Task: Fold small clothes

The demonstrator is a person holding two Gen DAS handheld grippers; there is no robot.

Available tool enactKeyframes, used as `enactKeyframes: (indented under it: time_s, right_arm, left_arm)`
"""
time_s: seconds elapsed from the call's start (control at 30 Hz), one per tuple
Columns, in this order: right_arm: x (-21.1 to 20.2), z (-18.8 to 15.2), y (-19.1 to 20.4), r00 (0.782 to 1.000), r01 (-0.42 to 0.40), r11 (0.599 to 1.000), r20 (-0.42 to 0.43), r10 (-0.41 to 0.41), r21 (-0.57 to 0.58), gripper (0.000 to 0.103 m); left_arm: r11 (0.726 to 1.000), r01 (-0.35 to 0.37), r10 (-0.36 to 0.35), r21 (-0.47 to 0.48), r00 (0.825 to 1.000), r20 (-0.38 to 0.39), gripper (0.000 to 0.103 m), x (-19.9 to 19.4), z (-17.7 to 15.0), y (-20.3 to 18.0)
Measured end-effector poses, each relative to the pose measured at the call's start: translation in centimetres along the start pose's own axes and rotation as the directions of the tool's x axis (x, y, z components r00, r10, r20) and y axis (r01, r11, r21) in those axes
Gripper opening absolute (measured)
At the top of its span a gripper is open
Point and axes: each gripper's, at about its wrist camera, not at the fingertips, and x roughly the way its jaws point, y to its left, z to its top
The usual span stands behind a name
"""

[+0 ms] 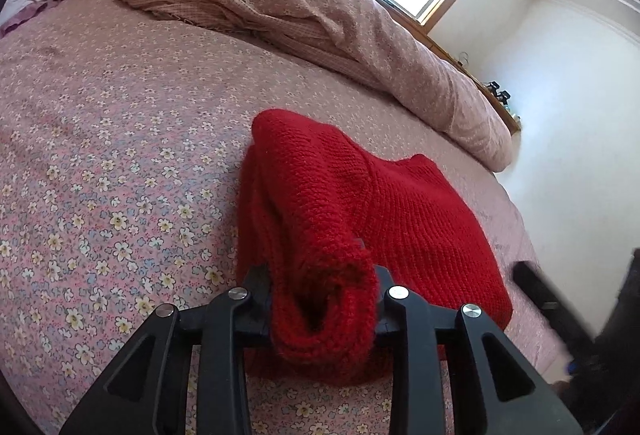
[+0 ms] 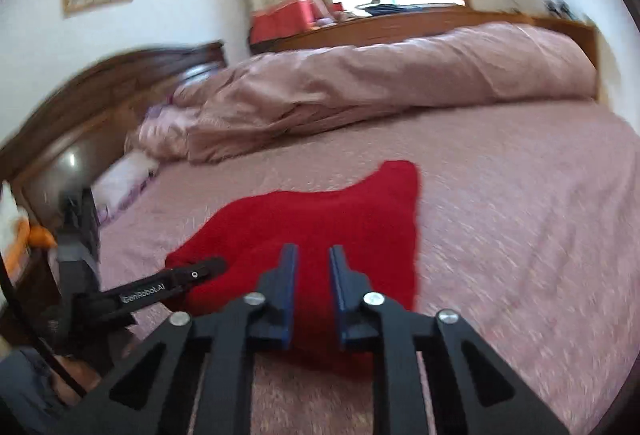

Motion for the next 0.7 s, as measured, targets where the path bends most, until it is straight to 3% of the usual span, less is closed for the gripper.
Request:
enactKeyframes:
  time_s: [0.1, 0.2, 0.4, 0.5, 0.7]
  right_arm:
    - [2.9, -1.7, -1.0, 0.992, 0.059, 0.997, -0.115, -0.054, 0.044, 0.001]
    - [2.2, -3.4, -3.2, 0.995, 0.036, 0.991, -0.097, -0.024, 0.126, 0.0]
    - [2.5, -4.2, -0.6, 0.984, 0.144, 0.989, -0.102, -0.146, -0.024, 0.0]
    - [2.1, -4.9, 0.3, 0.981, 0.175, 0.981, -0.065, -0.18, -0.08, 0.0]
    - [1.4, -4.2, -0.8, 0.989, 0.124, 0.992, -0.081, -0.125, -0.017, 0.0]
  left_arm:
    - [0.999, 0.022, -0.021, 0.037, 1.0, -0.021, 0.025, 0.7, 0.3, -0.2]
    - [0.996, 0.036, -0.033, 0.081, 0.999, -0.039, 0.025, 1.6, 0.7, -0.8]
    - [0.999, 0.038, -0.039, -0.02, 0.998, -0.052, 0.03, 0.4, 0.3, 0.4]
    - [1.0, 0.018, -0.016, 0.02, 0.996, -0.084, 0.03, -1.2, 0.3, 0.0]
    - [0.99, -0.048, 0.04, 0.129, 0.997, 0.069, 0.03, -8.1, 0.1, -2.3]
